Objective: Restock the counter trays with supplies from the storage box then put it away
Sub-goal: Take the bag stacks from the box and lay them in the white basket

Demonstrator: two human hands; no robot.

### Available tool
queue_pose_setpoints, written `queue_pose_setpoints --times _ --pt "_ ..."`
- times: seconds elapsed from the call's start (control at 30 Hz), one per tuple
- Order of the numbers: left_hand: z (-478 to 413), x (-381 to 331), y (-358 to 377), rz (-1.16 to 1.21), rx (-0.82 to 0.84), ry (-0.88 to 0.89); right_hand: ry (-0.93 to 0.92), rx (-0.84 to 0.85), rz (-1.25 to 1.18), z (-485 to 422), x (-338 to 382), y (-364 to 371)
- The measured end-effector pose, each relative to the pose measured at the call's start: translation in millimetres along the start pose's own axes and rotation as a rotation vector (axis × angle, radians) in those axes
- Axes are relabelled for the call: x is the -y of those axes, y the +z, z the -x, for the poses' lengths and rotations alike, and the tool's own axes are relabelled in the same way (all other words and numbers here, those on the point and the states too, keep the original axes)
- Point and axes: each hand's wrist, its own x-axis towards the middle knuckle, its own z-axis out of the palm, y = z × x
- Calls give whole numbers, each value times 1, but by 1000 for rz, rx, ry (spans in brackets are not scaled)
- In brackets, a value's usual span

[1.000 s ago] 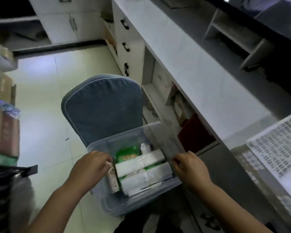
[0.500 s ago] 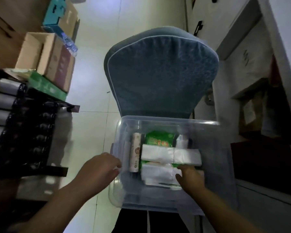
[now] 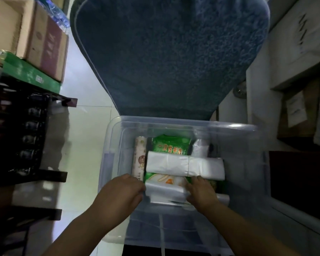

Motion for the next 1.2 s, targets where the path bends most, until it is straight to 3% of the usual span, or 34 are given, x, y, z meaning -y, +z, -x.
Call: queue_pose_setpoints --times 0.1,0.27,0.43,0.53,0.67,0.87,1.0,1.2 --pt "-23 -6 10 46 55 -55 -79 14 -30 10 -2 -13" --pt "-88 -14 35 -18 83 -54 -167 -263 90 55 -3 -50" --pt "-170 -23 74 -50 282 0 -168 -356 91 76 -5 -52" --pt "-198 -27 100 -94 352 27 -133 -411 68 80 -7 -46" --pt "-210 -29 123 -181 262 32 -54 -492 29 83 -6 -35" --pt "-194 -32 120 -85 305 22 39 -526 25 98 4 -35" --pt "-160 -38 77 36 188 32 122 -550 1 124 14 -46" --pt "-77 -57 -28 158 -208 54 304 -638 -30 187 34 -84"
